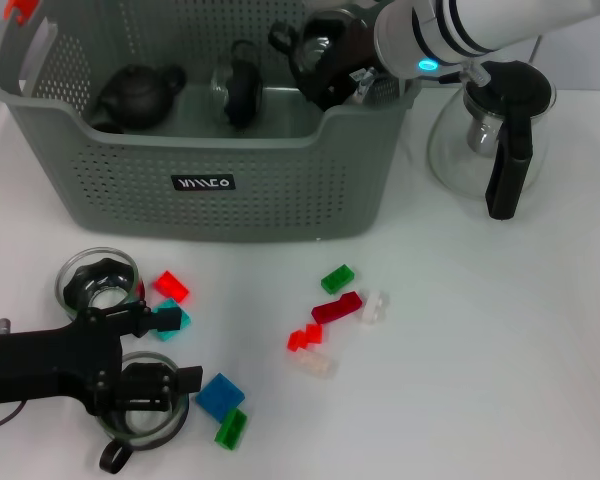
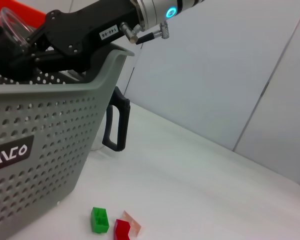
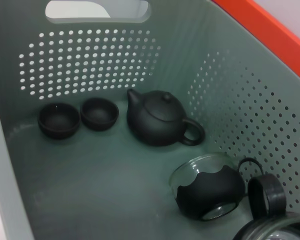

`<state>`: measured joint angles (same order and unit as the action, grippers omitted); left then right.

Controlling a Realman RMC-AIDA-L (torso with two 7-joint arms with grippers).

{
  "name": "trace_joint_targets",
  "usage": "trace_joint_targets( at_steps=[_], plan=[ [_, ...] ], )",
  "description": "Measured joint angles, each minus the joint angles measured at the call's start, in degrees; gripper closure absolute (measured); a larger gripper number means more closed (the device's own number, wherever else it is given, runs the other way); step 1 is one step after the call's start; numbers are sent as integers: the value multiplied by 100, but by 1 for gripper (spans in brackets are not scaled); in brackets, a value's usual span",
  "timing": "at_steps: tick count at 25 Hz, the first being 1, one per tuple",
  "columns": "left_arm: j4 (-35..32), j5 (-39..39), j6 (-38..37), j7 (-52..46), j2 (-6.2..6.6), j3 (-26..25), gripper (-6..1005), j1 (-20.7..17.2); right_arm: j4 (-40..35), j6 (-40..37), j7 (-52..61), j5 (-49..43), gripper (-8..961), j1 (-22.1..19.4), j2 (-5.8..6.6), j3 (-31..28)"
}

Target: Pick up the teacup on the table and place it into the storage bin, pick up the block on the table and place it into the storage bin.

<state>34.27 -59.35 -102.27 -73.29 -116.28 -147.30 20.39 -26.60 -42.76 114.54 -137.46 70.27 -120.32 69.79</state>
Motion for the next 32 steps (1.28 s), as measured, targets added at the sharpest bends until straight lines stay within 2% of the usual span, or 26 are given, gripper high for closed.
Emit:
trace_joint_targets(
  at_steps=[24, 32],
  plan=[
    [0, 11, 50, -11, 0, 0, 94, -18, -41, -44, 15, 2, 892, -45, 0, 70],
    [1, -8, 57, -16, 0, 0, 94, -8, -124, 0, -10, 37, 893, 130, -47, 70]
  ],
)
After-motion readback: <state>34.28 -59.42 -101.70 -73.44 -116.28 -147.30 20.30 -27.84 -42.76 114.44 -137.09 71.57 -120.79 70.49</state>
